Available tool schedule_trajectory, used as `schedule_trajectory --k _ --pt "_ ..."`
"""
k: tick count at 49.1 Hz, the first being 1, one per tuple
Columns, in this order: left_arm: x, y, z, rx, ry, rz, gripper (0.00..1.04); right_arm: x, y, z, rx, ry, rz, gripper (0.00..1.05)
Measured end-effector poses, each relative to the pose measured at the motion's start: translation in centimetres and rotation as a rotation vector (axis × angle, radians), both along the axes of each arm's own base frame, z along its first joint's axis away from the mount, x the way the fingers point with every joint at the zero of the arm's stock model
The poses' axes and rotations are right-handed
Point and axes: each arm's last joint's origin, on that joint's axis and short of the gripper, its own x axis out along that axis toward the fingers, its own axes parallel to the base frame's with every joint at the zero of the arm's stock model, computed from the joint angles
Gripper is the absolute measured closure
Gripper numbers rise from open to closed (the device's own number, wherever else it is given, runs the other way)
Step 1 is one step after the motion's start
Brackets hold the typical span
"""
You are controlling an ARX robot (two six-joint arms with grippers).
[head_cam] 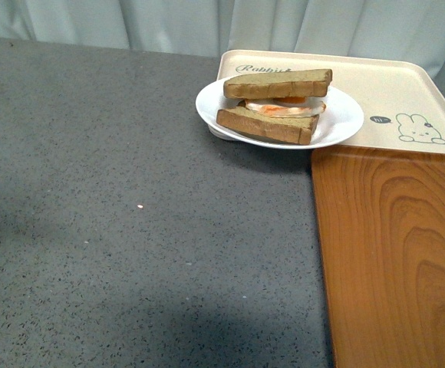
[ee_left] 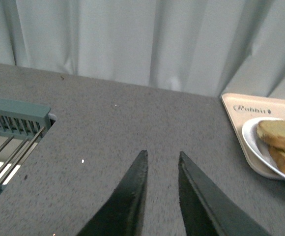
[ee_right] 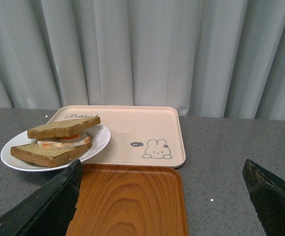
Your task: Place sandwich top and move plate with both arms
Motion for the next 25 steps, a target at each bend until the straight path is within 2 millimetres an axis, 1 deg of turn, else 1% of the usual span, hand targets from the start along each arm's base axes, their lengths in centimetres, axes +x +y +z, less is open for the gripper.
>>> schedule_trajectory --k 1,3,5,6,12,15,18,22,25 --pt "-0.3 0.2 0.0 0.002 0.000 -0.002 0.86 0.0 0.0 0.0 0.000 0.000 0.000 0.09" --pt "-1.7 0.8 0.2 0.009 -0.003 0.014 0.95 0.0 0.0 0.0 0.000 0.000 0.000 0.09" --pt "-2.5 1.0 0.3 0.011 -0.010 0.025 1.01 0.0 0.0 0.0 0.000 0.000 -0.001 0.09" --pt "-2.8 1.1 0.2 0.009 -0.004 0.027 1.01 0.0 0.0 0.0 0.000 0.000 -0.001 0.09" --pt "-6.0 1.1 0.0 0.017 0.017 0.017 1.01 0.0 0.0 0.0 0.000 0.000 0.000 0.09" --pt "-7.3 1.1 0.7 0.019 0.005 0.019 1.01 0.0 0.0 0.0 0.000 0.000 0.000 0.09" --pt "-9.3 1.1 1.1 0.022 0.000 0.018 1.01 0.0 0.0 0.0 0.000 0.000 0.000 0.09" --pt "-10.8 1.1 1.3 0.024 -0.033 0.018 1.01 0.0 0.0 0.0 0.000 0.000 0.000 0.09" --pt "-11.2 1.1 1.4 0.025 -0.053 0.018 1.01 0.0 0.0 0.0 0.000 0.000 0.000 0.09"
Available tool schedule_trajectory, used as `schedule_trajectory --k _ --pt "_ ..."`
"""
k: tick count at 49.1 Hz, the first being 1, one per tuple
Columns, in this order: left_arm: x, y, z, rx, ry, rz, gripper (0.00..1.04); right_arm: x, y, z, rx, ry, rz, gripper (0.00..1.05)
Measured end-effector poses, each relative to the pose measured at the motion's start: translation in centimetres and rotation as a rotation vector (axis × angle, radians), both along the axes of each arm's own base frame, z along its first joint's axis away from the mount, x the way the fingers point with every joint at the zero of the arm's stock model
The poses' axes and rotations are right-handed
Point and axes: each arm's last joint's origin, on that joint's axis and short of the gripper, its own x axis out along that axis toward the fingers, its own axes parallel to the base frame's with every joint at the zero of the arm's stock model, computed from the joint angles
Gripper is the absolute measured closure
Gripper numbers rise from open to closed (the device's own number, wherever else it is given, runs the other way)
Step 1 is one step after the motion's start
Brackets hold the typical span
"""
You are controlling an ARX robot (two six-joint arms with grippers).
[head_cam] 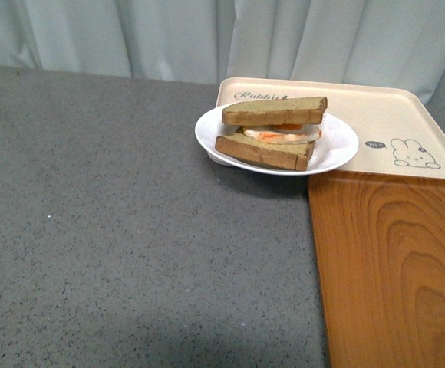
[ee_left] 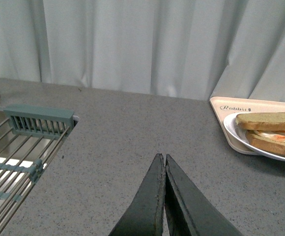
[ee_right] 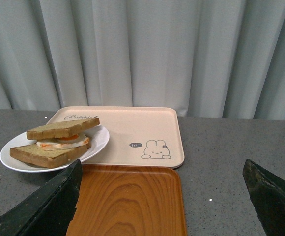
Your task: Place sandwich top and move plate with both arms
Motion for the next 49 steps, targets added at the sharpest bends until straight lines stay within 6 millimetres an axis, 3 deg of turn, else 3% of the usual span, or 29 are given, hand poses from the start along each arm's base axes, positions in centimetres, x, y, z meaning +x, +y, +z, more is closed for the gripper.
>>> schedule_trajectory --k 49 --pt "-0.18 0.00 0.10 0.001 -0.016 0.000 1.01 0.00 0.00 0.00 0.000 0.000 0.000 0.09"
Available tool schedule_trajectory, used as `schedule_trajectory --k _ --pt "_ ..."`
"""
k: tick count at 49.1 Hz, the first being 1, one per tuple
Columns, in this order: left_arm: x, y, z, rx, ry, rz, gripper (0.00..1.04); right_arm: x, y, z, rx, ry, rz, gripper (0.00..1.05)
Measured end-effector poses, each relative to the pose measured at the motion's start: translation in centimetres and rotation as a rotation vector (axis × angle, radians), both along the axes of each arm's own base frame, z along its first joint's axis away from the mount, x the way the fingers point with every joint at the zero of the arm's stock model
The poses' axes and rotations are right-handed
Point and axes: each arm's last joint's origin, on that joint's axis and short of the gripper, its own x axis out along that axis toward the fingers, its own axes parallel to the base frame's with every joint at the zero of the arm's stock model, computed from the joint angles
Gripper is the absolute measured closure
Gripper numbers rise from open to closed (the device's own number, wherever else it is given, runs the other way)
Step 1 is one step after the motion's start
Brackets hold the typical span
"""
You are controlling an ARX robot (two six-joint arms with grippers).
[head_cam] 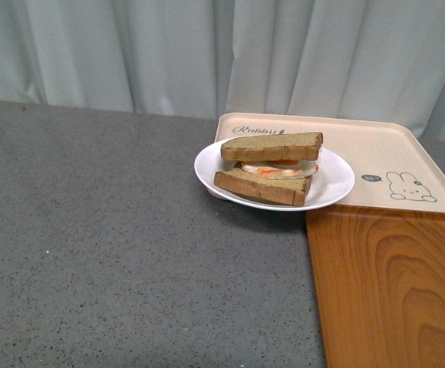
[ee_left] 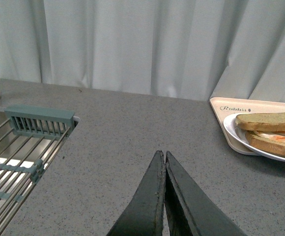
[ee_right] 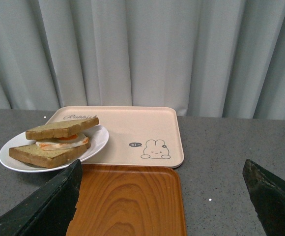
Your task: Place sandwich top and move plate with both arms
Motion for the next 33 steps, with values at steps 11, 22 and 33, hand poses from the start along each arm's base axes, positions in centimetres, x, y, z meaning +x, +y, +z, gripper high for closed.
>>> schedule_trajectory --k 11,22,33 --pt "0.00 0.00 0.00 0.000 0.000 0.000 0.75 0.00 0.00 0.00 0.000 0.000 0.000 0.09" --pt "0.00 0.00 0.00 0.000 0.000 0.000 0.32 0.00 0.00 0.00 0.000 0.000 0.000 0.09" --pt "0.00 0.00 0.00 0.001 0.000 0.000 0.07 0.00 0.00 0.00 0.000 0.000 0.000 0.09"
